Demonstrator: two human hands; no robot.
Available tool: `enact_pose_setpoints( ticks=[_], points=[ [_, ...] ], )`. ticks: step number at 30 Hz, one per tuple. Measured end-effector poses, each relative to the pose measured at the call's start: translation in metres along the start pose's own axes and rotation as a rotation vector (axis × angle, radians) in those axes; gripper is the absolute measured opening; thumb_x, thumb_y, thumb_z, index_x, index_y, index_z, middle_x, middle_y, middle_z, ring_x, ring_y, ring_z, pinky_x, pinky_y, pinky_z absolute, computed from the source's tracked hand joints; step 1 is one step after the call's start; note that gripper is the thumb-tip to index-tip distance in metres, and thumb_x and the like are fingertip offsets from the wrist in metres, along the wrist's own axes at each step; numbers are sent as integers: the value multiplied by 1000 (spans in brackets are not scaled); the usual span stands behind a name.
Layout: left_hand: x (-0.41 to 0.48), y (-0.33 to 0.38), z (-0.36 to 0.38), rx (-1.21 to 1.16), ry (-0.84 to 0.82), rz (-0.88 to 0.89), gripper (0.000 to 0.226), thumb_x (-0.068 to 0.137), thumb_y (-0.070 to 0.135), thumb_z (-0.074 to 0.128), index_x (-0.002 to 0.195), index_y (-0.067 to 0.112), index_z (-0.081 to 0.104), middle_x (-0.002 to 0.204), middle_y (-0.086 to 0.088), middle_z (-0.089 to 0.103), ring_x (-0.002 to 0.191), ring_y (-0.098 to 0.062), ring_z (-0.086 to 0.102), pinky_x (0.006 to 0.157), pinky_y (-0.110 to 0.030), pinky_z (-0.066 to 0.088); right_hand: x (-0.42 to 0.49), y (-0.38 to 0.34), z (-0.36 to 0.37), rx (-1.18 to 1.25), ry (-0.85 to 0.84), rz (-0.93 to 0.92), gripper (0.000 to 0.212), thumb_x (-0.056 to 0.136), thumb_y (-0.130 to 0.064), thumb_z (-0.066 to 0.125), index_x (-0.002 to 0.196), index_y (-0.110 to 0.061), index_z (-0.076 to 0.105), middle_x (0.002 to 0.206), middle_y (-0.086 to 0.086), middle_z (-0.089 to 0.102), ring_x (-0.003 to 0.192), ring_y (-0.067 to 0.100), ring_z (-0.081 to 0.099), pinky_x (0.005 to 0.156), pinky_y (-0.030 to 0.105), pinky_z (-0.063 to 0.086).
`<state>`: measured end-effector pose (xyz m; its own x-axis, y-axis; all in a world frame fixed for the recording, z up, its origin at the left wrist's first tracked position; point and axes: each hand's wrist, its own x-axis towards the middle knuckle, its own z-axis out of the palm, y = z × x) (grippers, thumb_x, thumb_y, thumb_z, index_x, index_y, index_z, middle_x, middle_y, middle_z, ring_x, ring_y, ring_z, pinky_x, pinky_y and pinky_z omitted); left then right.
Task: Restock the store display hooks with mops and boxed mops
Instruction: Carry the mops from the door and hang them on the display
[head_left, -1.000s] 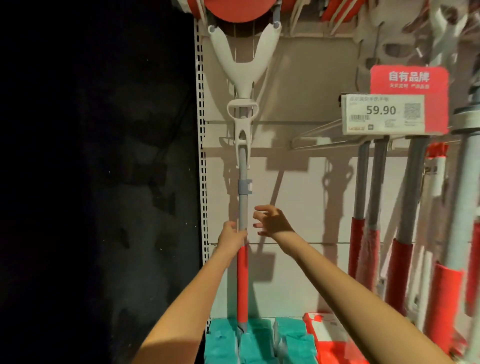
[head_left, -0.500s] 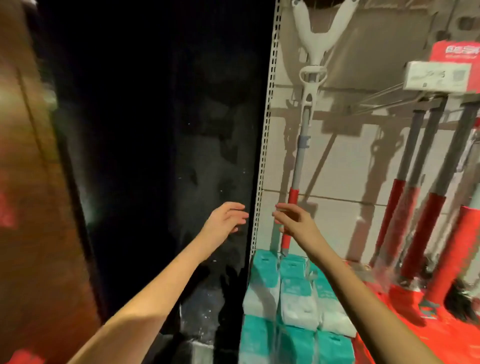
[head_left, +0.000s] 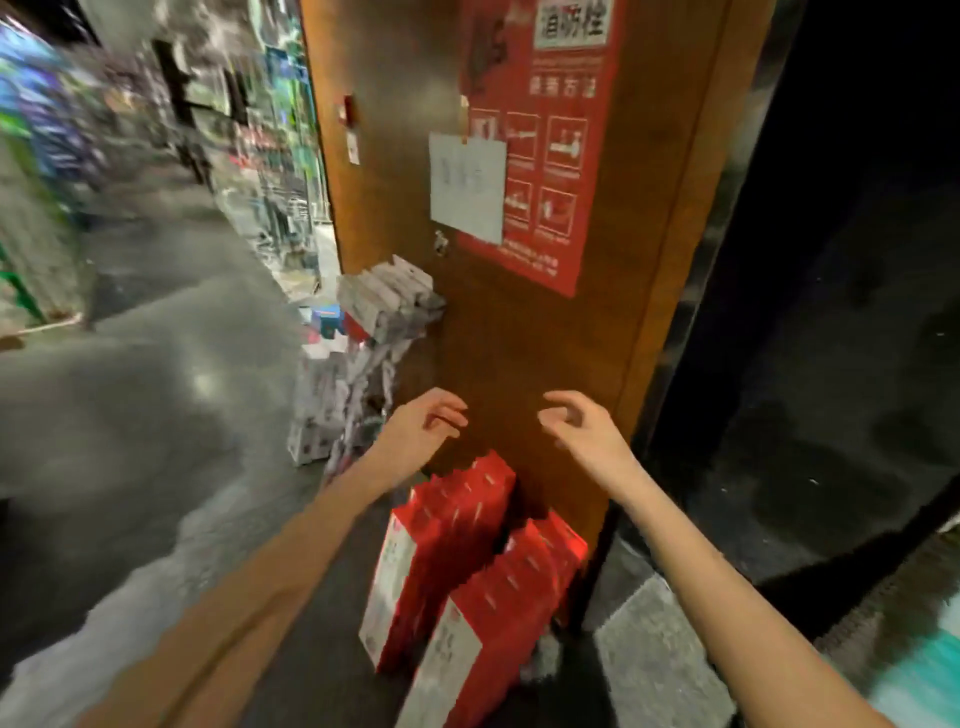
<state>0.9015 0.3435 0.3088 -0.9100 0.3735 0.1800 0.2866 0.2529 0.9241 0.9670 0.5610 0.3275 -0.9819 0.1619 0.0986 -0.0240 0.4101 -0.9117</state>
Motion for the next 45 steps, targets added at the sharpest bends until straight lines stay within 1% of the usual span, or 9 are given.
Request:
enact_pose_setpoints(
  ticks=[7, 12, 15, 18, 23, 27, 37, 41, 45],
  points=[
    [41, -99, -208, 146, 193, -150, 36, 80, -12, 42, 85, 20, 58, 86, -4, 61, 77, -7, 60, 71, -27, 44, 145, -46, 218, 5, -143, 13, 38, 88, 1, 44, 116, -22, 53, 113, 8, 65, 99, 27, 63, 85, 39, 49],
    [104, -163, -302, 157, 158, -216, 37, 82, -18, 37, 99, 9, 56, 81, -1, 58, 72, -20, 55, 56, -14, 46, 221, -69, 316, 46, -119, 106, 37, 94, -4, 43, 130, -14, 50, 118, 10, 61, 105, 23, 58, 91, 38, 48],
    [150, -202, -335, 187, 128, -217, 45, 76, -19, 35, 92, 17, 55, 84, -5, 60, 80, -26, 57, 72, -36, 50, 266, -70, 341, 31, -77, 154, 37, 94, -3, 45, 129, -13, 50, 107, 7, 61, 96, 20, 60, 82, 34, 51],
    [203, -246, -358, 166, 111, -245, 48, 76, -16, 33, 86, 25, 55, 87, -7, 63, 84, -26, 58, 80, -44, 51, 322, -59, 366, 23, -35, 189, 34, 94, -3, 47, 127, -11, 50, 108, 4, 59, 87, 7, 55, 70, 21, 44],
    [298, -319, -377, 242, -4, -303, 37, 83, -9, 37, 103, 17, 54, 93, -1, 62, 84, -22, 58, 56, -26, 42, 421, -18, 418, -2, 11, 284, 34, 94, -5, 46, 127, -12, 50, 115, 5, 58, 99, 13, 52, 85, 29, 45],
    [372, -378, -386, 311, -118, -359, 35, 87, -5, 42, 115, 8, 56, 98, -3, 62, 89, -19, 55, 74, -26, 42, 494, 27, 462, -34, 5, 406, 34, 94, -11, 50, 127, -14, 51, 125, 7, 57, 112, 22, 54, 97, 41, 48],
    [505, -522, -410, 423, -414, -388, 28, 95, 15, 47, 122, 10, 54, 118, -6, 60, 106, -22, 58, 86, -32, 48, 612, 112, 555, 19, 62, 693, 37, 93, -17, 57, 128, -6, 51, 124, 12, 56, 111, 23, 54, 82, 27, 42],
    [544, -575, -415, 431, -552, -383, 28, 96, 18, 45, 123, 14, 52, 116, -8, 62, 92, -17, 57, 78, -28, 46, 642, 142, 584, 86, 181, 777, 40, 92, -22, 59, 129, -8, 51, 120, 11, 58, 101, 19, 55, 70, 24, 45],
    [582, -621, -420, 453, -650, -356, 29, 97, 20, 41, 124, 13, 48, 106, -8, 63, 74, -13, 57, 63, -28, 47, 672, 173, 613, 177, 323, 844, 39, 89, -26, 63, 124, -13, 53, 111, 5, 59, 103, 21, 58, 85, 36, 48]
  ],
)
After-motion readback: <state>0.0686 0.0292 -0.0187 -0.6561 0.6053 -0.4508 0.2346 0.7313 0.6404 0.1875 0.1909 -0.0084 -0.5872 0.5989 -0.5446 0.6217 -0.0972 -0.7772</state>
